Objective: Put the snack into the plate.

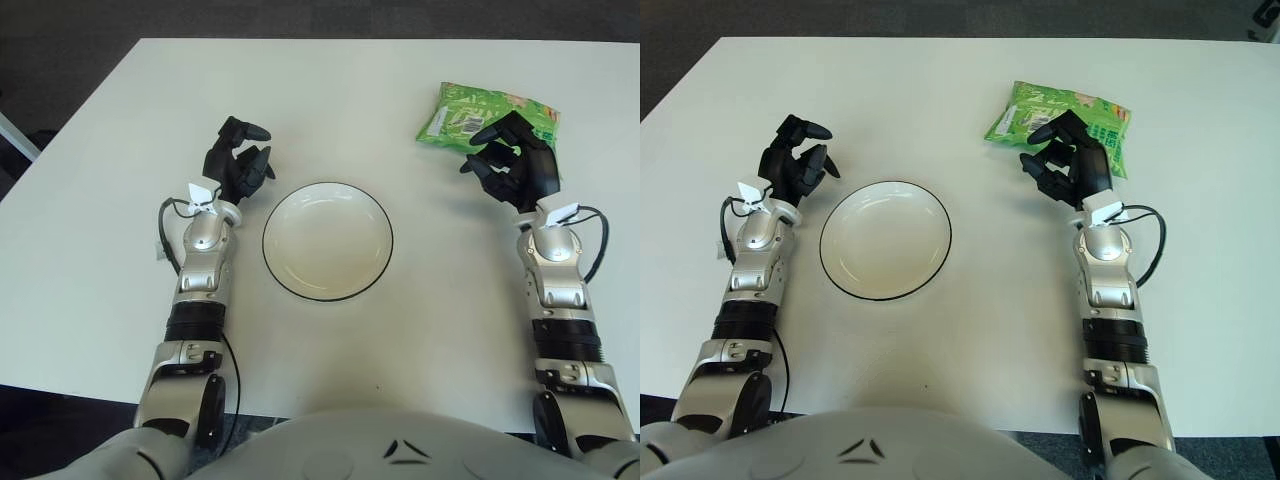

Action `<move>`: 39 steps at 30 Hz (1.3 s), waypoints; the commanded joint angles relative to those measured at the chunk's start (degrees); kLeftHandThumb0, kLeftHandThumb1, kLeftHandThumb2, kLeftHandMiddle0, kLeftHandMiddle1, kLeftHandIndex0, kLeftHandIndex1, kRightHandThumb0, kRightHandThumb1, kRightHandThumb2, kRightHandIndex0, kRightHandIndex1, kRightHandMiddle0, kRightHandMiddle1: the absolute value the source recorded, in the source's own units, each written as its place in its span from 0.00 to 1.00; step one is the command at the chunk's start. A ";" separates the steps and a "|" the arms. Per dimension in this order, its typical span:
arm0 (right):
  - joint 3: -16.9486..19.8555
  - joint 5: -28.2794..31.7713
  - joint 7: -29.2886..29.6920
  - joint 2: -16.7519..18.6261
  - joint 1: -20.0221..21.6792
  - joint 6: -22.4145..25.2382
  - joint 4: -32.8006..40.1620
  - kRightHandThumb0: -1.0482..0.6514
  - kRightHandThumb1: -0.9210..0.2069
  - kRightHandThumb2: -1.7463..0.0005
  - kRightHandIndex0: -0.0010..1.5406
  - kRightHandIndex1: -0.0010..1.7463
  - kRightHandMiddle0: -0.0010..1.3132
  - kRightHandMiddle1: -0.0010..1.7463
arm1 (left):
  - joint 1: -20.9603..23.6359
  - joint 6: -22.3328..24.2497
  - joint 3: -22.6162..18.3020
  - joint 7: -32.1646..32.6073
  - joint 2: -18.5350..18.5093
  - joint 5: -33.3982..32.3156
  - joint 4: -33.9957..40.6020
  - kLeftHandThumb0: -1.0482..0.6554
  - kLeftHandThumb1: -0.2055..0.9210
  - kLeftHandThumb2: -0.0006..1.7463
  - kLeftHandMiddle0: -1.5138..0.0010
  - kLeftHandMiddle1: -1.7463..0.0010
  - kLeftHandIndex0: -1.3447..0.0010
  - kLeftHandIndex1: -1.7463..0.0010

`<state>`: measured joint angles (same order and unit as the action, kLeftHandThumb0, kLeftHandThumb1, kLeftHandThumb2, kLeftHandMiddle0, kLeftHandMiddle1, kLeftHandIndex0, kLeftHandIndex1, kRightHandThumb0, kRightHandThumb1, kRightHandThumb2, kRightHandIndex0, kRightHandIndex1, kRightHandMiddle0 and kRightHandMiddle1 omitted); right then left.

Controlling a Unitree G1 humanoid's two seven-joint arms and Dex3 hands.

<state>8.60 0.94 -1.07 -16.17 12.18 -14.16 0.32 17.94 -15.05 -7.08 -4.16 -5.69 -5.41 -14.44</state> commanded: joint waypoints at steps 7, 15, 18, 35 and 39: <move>1.52 -7.84 6.86 1.04 -2.62 -10.67 -2.47 0.61 0.00 0.93 0.49 0.66 0.36 0.73 | -4.93 0.17 0.47 1.17 1.70 0.73 -3.94 0.41 1.00 0.18 0.41 0.00 0.69 0.13; 0.80 -31.91 24.94 -6.99 3.31 -23.98 -12.80 0.61 0.00 0.90 0.44 0.68 0.30 0.78 | -4.98 0.37 0.58 1.39 1.68 0.68 -3.75 0.41 1.00 0.18 0.41 0.00 0.69 0.13; -0.62 -40.19 29.68 -10.46 4.42 -22.20 -14.30 0.57 0.00 0.85 0.38 0.65 0.26 0.84 | -5.03 0.41 0.60 1.41 1.62 0.68 -3.65 0.41 1.00 0.18 0.41 0.00 0.69 0.13; -3.98 -38.63 18.27 -16.67 9.89 -10.68 -13.92 0.26 0.00 0.82 0.32 0.01 0.27 0.19 | -5.48 0.82 0.90 1.57 1.38 0.80 -3.11 0.41 1.00 0.18 0.41 0.00 0.69 0.13; -3.48 -35.82 13.23 -18.48 11.85 -8.30 -13.68 0.25 0.00 0.82 0.30 0.00 0.27 0.16 | -5.61 0.88 1.07 1.75 1.31 0.93 -2.94 0.41 1.00 0.18 0.41 0.00 0.69 0.13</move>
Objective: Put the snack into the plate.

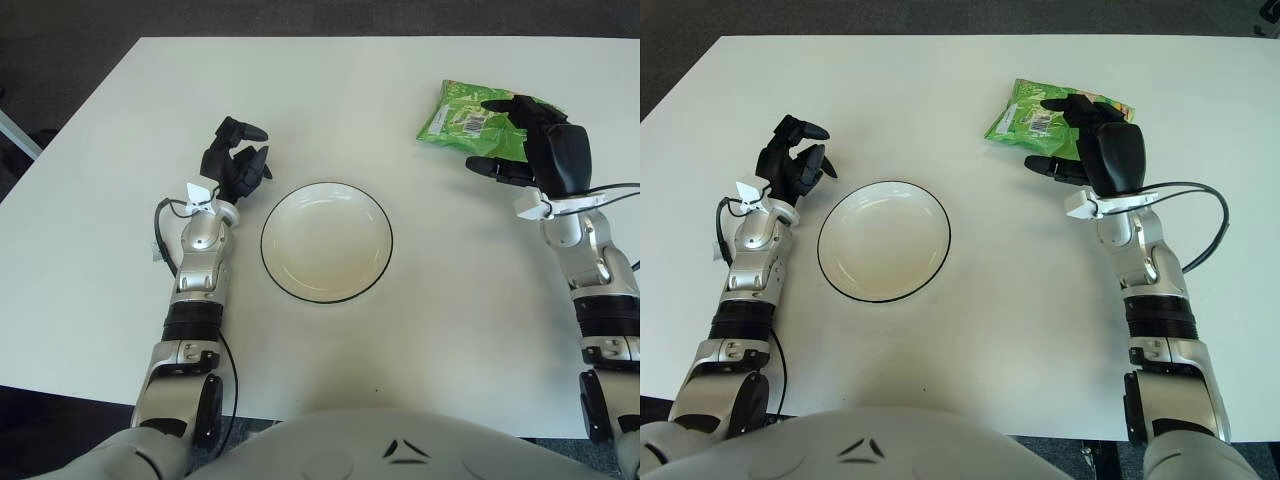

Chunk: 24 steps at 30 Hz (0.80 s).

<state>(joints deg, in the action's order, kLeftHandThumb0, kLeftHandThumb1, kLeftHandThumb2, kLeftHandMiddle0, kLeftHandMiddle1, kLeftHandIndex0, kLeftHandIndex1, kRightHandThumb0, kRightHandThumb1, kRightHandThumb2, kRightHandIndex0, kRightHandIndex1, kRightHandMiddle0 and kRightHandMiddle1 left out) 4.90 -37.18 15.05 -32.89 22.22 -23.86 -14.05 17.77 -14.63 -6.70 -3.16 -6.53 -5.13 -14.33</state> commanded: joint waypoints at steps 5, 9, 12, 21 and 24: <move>0.31 4.28 -3.78 -3.58 4.52 0.21 -2.76 0.25 0.00 0.83 0.33 0.02 0.32 0.17 | -5.57 0.59 0.83 0.98 2.16 0.82 -2.79 0.41 1.00 0.18 0.41 0.00 0.69 0.13; -0.24 4.61 -3.02 -4.77 6.36 -1.69 -5.76 0.25 0.00 0.83 0.35 0.02 0.35 0.18 | -5.59 0.62 0.83 1.09 2.19 0.95 -2.80 0.41 1.00 0.18 0.41 0.00 0.69 0.13; -0.71 4.60 -2.93 -5.76 7.71 -2.67 -7.35 0.25 0.00 0.83 0.36 0.02 0.36 0.18 | -5.57 0.63 0.81 1.14 2.22 1.07 -2.82 0.41 1.00 0.18 0.42 0.00 0.69 0.13; -1.16 5.18 -3.99 -6.91 9.14 -2.40 -7.23 0.25 0.00 0.84 0.36 0.02 0.36 0.18 | -5.66 0.53 0.89 1.33 2.16 1.29 -2.89 0.41 1.00 0.18 0.42 0.00 0.69 0.13; -1.48 5.21 -4.40 -7.07 9.33 -2.26 -7.07 0.25 0.00 0.84 0.36 0.01 0.35 0.17 | -5.71 0.53 0.94 1.45 2.15 1.39 -2.87 0.41 1.00 0.18 0.42 0.00 0.69 0.12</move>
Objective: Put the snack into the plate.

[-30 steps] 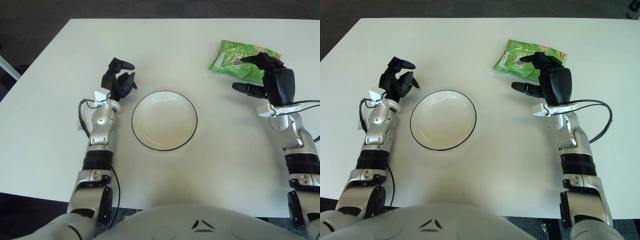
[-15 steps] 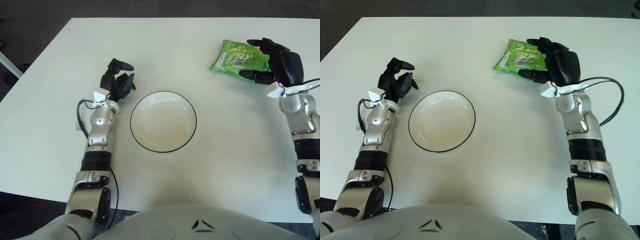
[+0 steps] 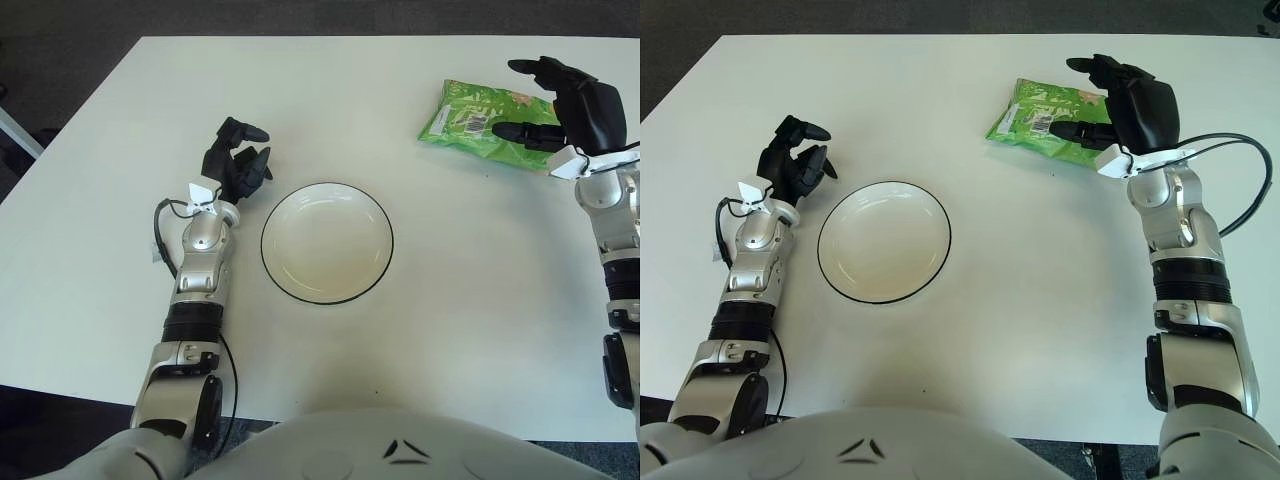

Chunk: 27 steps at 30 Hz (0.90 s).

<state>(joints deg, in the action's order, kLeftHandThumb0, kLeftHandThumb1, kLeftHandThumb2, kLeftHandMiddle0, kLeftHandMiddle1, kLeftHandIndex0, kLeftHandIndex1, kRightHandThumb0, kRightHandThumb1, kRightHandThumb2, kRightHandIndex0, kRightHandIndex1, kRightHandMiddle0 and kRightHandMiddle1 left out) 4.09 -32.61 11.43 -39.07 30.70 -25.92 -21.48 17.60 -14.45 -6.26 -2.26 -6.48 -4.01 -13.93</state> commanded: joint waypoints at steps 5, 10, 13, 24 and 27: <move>-1.48 0.77 -2.83 -1.32 1.10 0.62 0.49 0.24 0.00 0.84 0.31 0.00 0.32 0.16 | -5.49 0.17 0.49 0.59 2.05 0.33 -3.52 0.41 1.00 0.18 0.42 0.00 0.69 0.12; -3.10 1.93 -13.18 -2.25 1.93 7.76 2.01 0.17 0.00 0.79 0.16 0.00 0.27 0.06 | -5.44 0.04 0.51 0.70 2.01 0.49 -3.67 0.41 1.00 0.18 0.42 0.00 0.69 0.12; -4.29 3.30 -18.96 -2.82 3.64 9.45 0.09 0.12 0.00 0.73 0.07 0.00 0.21 0.02 | -5.45 0.07 0.53 0.78 1.98 0.60 -3.64 0.41 1.00 0.18 0.42 0.00 0.69 0.12; -7.49 5.75 -20.74 -1.96 10.10 3.56 -16.04 0.09 0.00 0.66 0.01 0.00 0.15 0.00 | -5.84 -0.33 0.66 0.94 2.12 0.83 -3.52 0.41 1.00 0.19 0.41 0.00 0.70 0.12; -8.54 5.28 -20.62 -1.81 11.21 3.10 -18.21 0.09 0.00 0.64 0.01 0.00 0.15 0.00 | -5.91 -0.57 0.68 1.00 2.16 0.95 -3.63 0.41 1.00 0.19 0.41 0.00 0.70 0.12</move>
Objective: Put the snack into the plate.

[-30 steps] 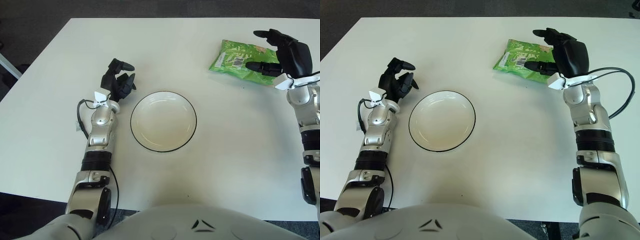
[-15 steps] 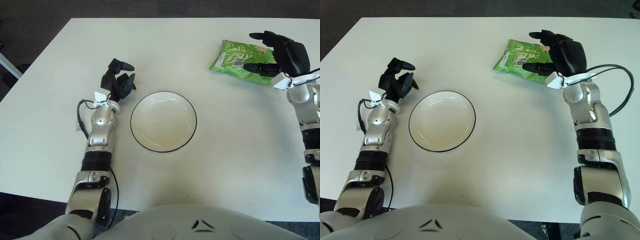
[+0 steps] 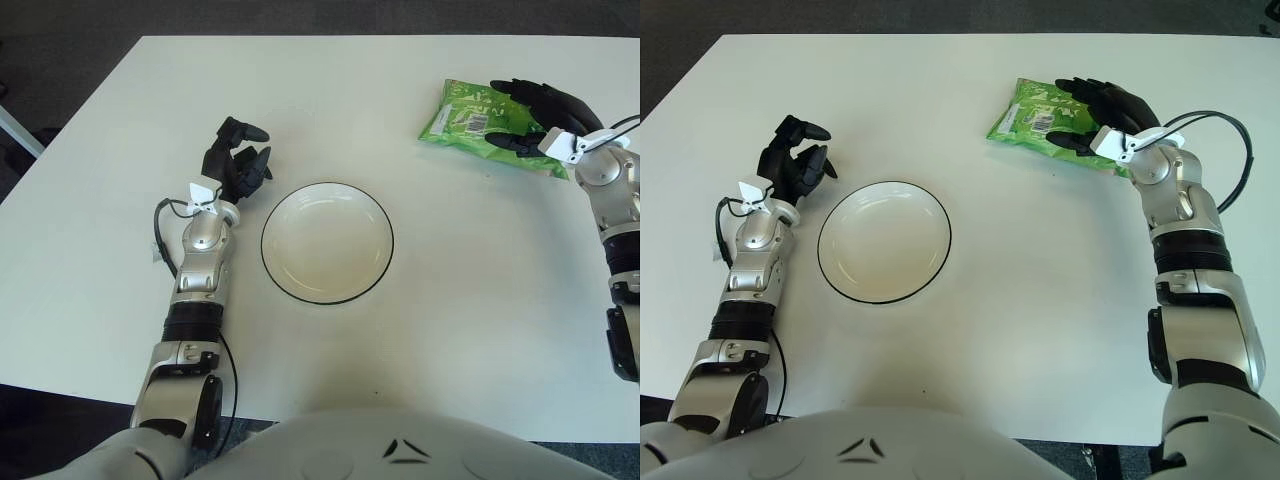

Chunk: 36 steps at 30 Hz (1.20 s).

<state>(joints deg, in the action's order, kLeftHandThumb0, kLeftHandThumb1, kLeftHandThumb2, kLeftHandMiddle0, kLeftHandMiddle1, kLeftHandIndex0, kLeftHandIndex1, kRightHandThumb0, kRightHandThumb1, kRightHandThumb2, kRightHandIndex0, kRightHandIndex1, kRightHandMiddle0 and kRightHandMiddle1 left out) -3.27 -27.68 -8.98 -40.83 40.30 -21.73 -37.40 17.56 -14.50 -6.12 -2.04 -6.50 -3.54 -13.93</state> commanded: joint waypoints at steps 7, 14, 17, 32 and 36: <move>-6.20 -4.44 3.69 0.35 6.86 -1.05 -12.60 0.09 0.00 0.61 0.02 0.00 0.16 0.01 | -6.03 -0.87 0.58 0.88 2.22 0.61 -3.69 0.41 1.00 0.19 0.41 0.00 0.70 0.12; -9.26 -5.71 6.13 0.88 10.30 -1.30 -19.62 0.09 0.00 0.60 0.02 0.00 0.16 0.00 | -6.03 -1.23 0.59 0.93 2.23 0.54 -3.88 0.41 1.00 0.19 0.42 0.00 0.70 0.12; -10.42 -6.12 6.33 1.06 11.13 -0.60 -21.04 0.08 0.00 0.59 0.02 0.00 0.15 0.00 | -6.00 -1.38 0.59 0.92 2.23 0.50 -3.97 0.41 1.00 0.19 0.42 0.00 0.70 0.12; -14.35 -6.16 8.27 2.45 11.92 0.18 -27.04 0.06 0.00 0.57 0.02 0.00 0.14 0.00 | -6.06 -2.01 0.52 0.74 2.16 0.32 -3.94 0.41 1.00 0.19 0.42 0.00 0.70 0.12; -14.81 -5.93 8.98 2.86 10.95 -0.05 -27.80 0.06 0.00 0.57 0.01 0.00 0.15 0.00 | -5.99 -2.24 0.49 0.69 2.14 0.28 -4.09 0.41 1.00 0.19 0.42 0.00 0.70 0.12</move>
<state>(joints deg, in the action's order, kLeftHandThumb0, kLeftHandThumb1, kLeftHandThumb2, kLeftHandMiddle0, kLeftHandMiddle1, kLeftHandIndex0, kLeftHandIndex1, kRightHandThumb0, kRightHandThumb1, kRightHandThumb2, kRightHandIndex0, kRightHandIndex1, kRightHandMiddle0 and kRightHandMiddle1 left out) -16.80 -33.03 0.93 -39.22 53.45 -22.38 -63.08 17.49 -16.05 -6.10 -1.60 -6.55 -3.35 -14.00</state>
